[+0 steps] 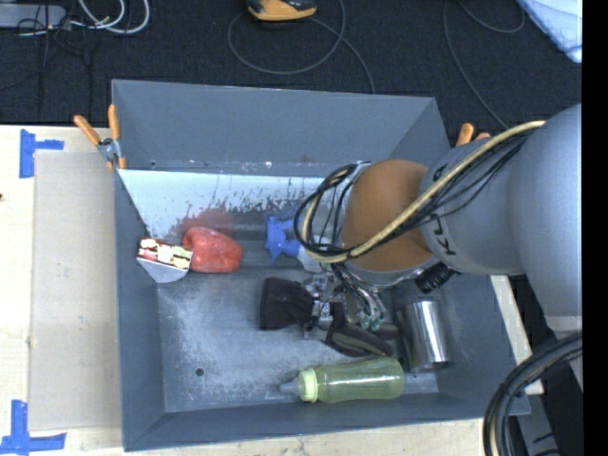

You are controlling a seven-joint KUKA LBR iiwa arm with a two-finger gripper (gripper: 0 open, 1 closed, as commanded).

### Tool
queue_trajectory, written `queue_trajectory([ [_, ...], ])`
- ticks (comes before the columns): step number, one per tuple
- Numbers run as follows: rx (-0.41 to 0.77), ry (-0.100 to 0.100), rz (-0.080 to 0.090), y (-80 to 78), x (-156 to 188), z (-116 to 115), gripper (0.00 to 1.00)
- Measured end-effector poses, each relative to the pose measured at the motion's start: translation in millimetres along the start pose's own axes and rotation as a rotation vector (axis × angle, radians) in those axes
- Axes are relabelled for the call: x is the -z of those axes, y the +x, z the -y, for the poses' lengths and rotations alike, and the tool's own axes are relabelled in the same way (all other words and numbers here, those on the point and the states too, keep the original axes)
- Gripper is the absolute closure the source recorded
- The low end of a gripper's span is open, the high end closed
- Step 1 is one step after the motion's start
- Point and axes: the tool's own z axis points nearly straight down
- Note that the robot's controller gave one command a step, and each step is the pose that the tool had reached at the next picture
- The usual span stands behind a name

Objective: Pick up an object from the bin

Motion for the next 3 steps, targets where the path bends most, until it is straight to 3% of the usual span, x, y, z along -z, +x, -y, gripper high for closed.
queue_trajectory([
  [3,-0.001,0.0,-0.004,1.5,36.2,0.1,1.0],
])
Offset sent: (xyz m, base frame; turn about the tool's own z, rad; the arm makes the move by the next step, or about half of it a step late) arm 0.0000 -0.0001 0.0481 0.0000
